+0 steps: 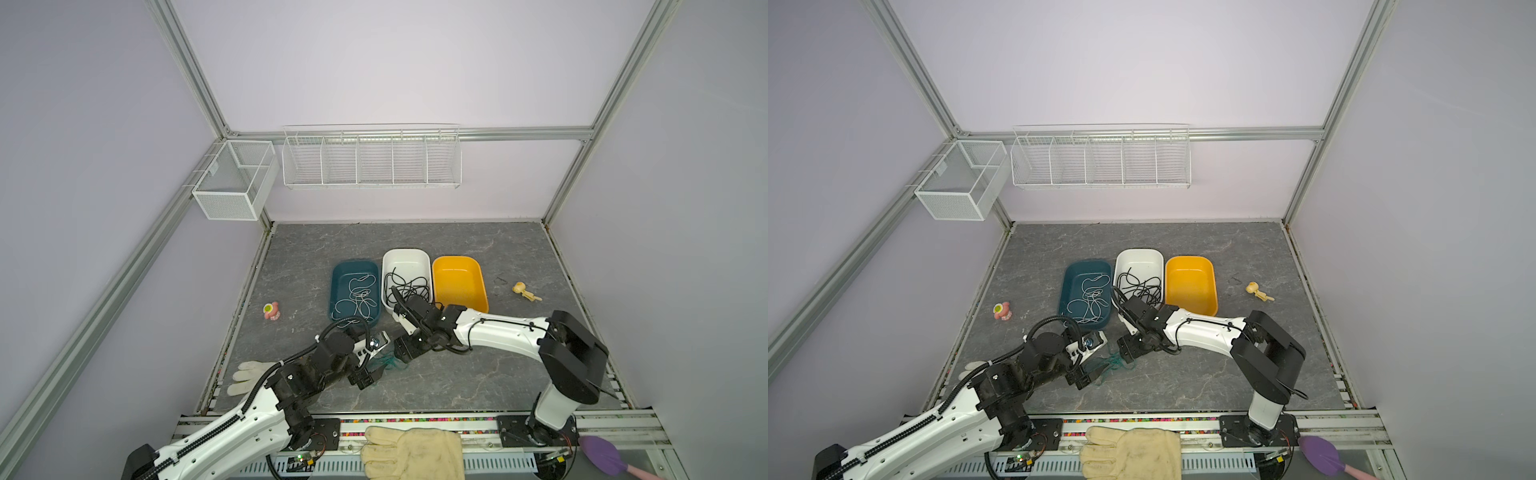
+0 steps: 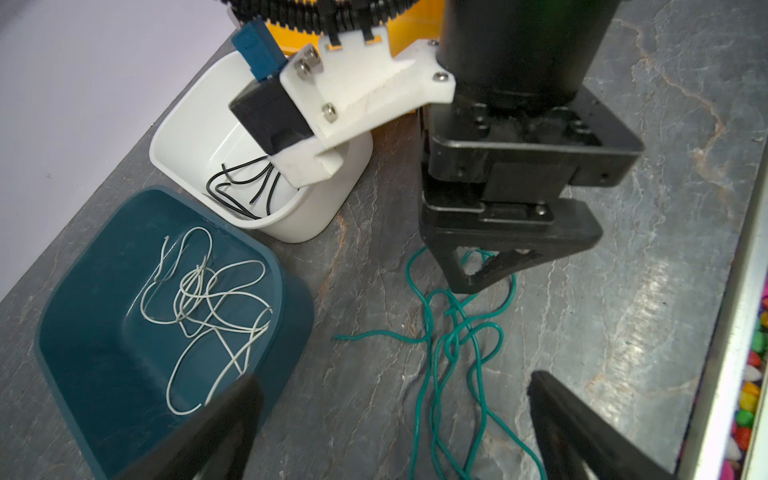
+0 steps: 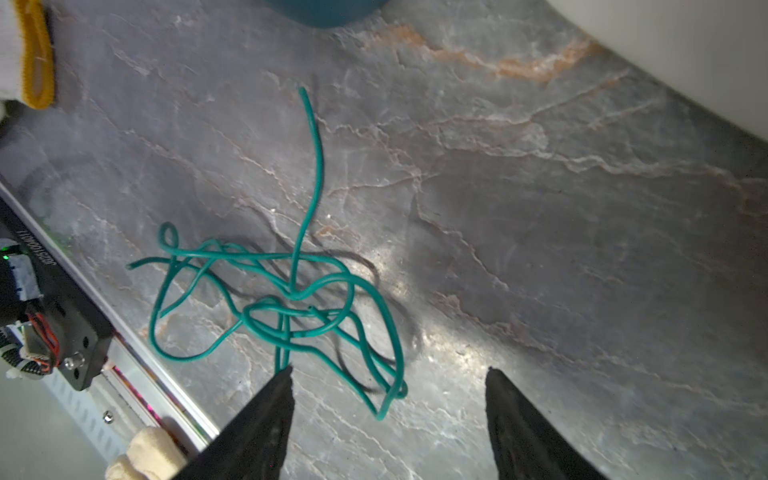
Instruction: Untangle the cables
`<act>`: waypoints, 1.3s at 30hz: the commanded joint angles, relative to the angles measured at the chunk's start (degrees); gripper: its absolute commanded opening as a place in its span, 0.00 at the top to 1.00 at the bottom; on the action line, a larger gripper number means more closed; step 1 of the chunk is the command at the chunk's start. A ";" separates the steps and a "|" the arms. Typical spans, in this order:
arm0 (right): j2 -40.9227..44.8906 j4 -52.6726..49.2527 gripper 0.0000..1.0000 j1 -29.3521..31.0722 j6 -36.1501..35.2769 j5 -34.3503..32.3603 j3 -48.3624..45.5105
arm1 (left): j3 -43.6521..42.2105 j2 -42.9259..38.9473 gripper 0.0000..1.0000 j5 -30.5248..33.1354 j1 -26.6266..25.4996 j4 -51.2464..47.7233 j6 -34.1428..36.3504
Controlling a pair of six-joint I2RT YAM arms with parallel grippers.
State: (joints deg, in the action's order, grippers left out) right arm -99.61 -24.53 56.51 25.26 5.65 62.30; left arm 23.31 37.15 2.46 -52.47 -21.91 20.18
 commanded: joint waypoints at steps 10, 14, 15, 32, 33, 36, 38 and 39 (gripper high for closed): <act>-4.13 1.42 0.54 -0.77 -1.00 -0.77 2.21 | -0.11 0.73 0.00 -1.31 -0.27 -0.68 0.51; -4.03 1.97 0.67 -0.96 -0.99 -0.87 2.04 | -0.14 1.06 0.01 -1.41 -0.27 -0.60 0.55; -3.93 2.12 0.70 -0.96 -1.07 -0.82 2.03 | -0.11 1.13 0.00 -1.44 -0.27 -0.59 0.52; 11.60 2.55 0.93 -0.90 -2.96 -3.62 -4.13 | -0.02 3.07 0.00 -1.89 -0.79 -0.36 1.00; 12.84 2.43 0.93 -0.83 -3.05 -3.61 -4.49 | -0.02 3.10 0.00 -1.85 -0.79 -0.35 1.02; 16.94 2.45 0.93 -0.82 -3.19 -3.44 -5.72 | -0.01 2.61 0.00 -1.81 -0.79 -0.02 0.57; 19.91 2.53 0.93 -0.79 -3.28 -3.47 -6.56 | -0.07 2.00 0.00 -1.93 -0.80 0.23 0.24; 21.13 2.56 0.93 -0.80 -3.28 -3.30 -6.96 | -0.16 1.76 0.00 -2.02 -0.79 0.32 0.16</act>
State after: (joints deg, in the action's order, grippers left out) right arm -81.87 -22.00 55.75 23.07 2.59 56.80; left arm 23.31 39.94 1.43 -52.95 -21.91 20.16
